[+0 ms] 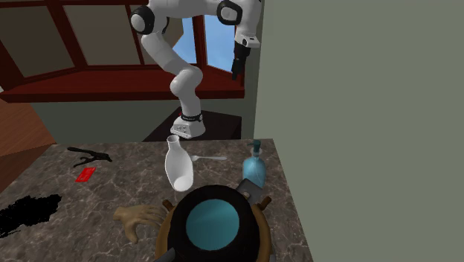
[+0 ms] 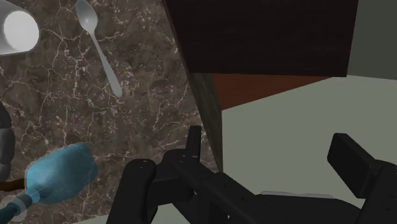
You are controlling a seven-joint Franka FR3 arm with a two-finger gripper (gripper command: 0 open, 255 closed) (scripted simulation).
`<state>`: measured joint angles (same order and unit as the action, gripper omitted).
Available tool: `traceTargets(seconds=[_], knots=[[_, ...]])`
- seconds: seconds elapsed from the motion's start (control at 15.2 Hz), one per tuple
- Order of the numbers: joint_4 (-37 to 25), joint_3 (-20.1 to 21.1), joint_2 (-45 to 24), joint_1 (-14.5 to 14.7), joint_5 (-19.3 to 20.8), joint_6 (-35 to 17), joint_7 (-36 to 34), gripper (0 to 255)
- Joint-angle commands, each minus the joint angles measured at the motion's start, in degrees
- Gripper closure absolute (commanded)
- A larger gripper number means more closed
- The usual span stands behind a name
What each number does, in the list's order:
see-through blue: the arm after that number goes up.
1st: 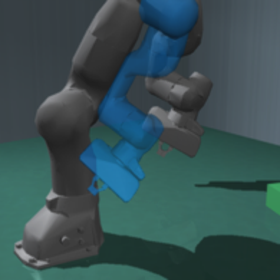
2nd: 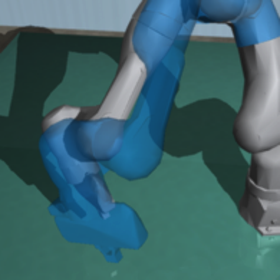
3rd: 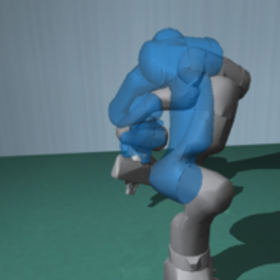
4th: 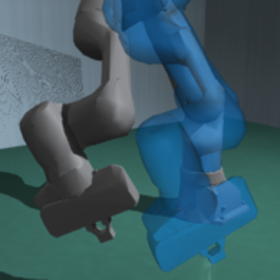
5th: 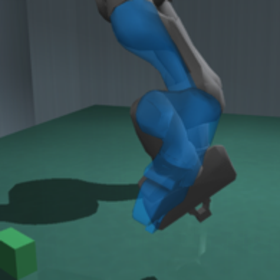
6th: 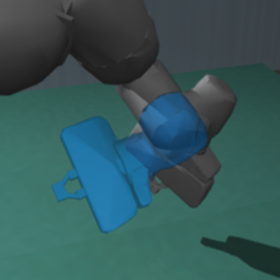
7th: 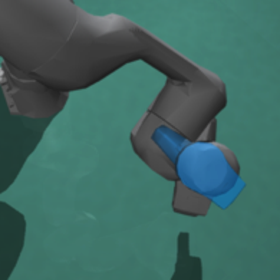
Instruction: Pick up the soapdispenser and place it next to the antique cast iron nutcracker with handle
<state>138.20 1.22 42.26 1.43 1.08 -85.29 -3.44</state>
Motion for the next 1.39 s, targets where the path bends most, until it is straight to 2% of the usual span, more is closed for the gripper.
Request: traceTargets(seconds=[0.0,0.4,0.73,1.06,1.32], knots=[[0.0,0.0,0.0,0.0,0.0,0.0,0.0,0],[-3.3,-7.4,-8.3,-2.4,4.2,-4.1,8.8,0],[-8.2,-13.1,-17.0,-3.9,6.1,-7.1,16.1,0],[-14.8,-18.1,-27.0,-5.1,6.0,-9.4,23.6,0],[-21.5,-21.5,-35.9,-6.3,4.5,-10.5,29.8,0]])
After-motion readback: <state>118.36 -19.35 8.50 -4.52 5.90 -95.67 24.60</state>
